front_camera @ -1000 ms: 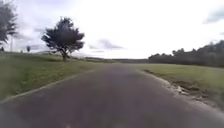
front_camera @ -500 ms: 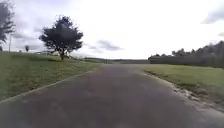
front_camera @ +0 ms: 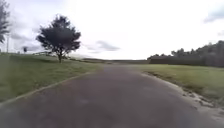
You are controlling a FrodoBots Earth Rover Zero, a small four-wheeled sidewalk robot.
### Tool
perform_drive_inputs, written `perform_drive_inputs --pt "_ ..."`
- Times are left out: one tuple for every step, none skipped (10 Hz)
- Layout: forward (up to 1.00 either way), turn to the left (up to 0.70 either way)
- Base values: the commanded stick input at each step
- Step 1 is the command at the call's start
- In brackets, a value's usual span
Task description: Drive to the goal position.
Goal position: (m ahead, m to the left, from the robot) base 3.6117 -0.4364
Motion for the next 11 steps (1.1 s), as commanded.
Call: perform_drive_inputs --pt "0.7 0.0" --pt "0.7 0.0" --pt "0.7 0.0" --pt "0.7 0.0" --pt "0.7 0.0" --pt "0.7 0.0" --pt "0.7 0.0" --pt "0.7 0.0" --pt "0.7 0.0" --pt "0.7 0.0" --pt "0.7 0.0"
